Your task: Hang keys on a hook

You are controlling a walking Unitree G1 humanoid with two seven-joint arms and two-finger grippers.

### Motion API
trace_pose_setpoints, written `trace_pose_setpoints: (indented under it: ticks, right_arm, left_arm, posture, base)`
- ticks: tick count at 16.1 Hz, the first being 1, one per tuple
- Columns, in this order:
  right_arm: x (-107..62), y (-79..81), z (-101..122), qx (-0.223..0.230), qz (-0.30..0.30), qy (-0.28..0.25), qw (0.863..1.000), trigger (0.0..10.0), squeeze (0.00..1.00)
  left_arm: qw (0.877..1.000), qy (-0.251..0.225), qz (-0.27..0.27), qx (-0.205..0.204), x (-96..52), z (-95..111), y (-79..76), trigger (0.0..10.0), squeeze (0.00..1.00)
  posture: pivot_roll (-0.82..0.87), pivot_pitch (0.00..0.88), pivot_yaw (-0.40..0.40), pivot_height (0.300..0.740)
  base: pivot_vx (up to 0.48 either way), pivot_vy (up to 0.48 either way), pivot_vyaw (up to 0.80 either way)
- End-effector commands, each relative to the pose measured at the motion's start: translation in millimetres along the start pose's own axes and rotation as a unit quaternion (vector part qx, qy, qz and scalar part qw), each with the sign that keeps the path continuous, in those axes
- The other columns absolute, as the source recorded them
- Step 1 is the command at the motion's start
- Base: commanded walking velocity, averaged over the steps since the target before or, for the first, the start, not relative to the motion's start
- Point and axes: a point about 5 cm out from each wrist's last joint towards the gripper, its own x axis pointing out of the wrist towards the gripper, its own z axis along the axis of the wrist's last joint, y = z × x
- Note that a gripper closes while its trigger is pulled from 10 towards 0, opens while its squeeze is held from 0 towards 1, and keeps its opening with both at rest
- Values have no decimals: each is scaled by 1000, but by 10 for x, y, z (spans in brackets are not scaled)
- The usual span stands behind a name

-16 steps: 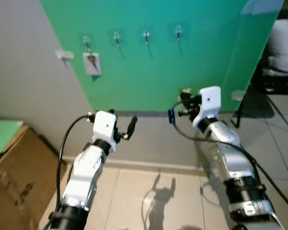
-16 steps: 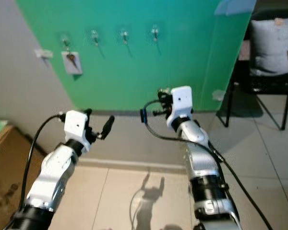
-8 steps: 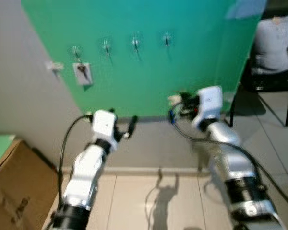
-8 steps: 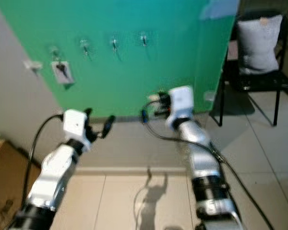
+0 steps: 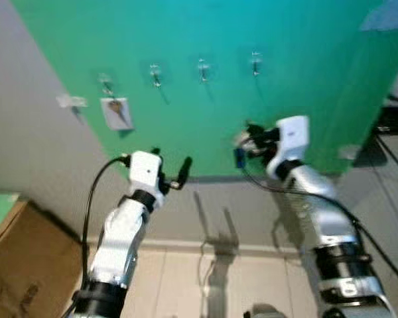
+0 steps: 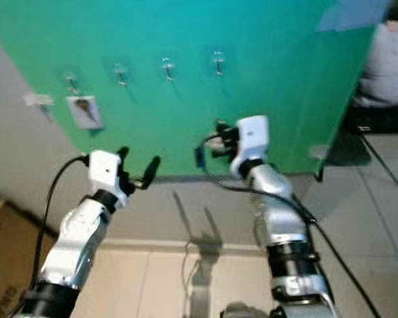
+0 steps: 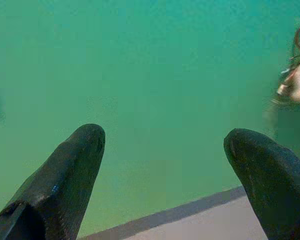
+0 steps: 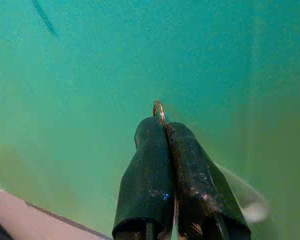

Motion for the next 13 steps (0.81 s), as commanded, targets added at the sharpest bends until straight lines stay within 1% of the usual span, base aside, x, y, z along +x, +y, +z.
trace_pose_setpoints:
  ticks: [1,2,3,6,7,8,10,13]
  right_arm:
    - [69,152,165,10,39,-25,999,0,0]
    - [86,185,313,17,76,-34,996,0,0]
    - [90,198,353,16,86,-37,995,0,0]
    - [115,269,569,8,136,-52,989,0,0]
    - [144,259,640,11,137,-57,989,0,0]
    - [150,255,652,12,137,-58,989,0,0]
    - [205,235,710,32,134,-65,988,0,0]
    - [273,227,722,44,134,-64,988,0,0]
  left_arm:
    - [1000,5,16,7,-56,-22,103,10000,0]
    - [1000,6,13,6,-56,-30,93,10000,0]
    - [1000,6,12,6,-55,-30,91,10000,0]
    - [1000,4,10,5,-48,-28,81,10000,0]
    - [1000,4,9,6,-48,-27,78,10000,0]
    - [1000,4,9,5,-48,-27,78,10000,0]
    - [1000,6,10,4,-50,-35,81,10000,0]
    - [1000,7,8,3,-57,-33,85,10000,0]
  posture:
    - [-198,0,120,740]
    - [-198,0,119,740]
    - [-198,0,119,740]
    - [-195,0,118,740]
    - [-194,0,116,740]
    - [-194,0,116,740]
    - [-194,0,116,740]
    - [-181,0,114,740]
  base:
    - [0,0,0]
    - [0,0,0]
    - [0,0,0]
    - [0,0,0]
    - [0,0,0]
    - [0,0,0]
    - [0,0,0]
    - [0,0,0]
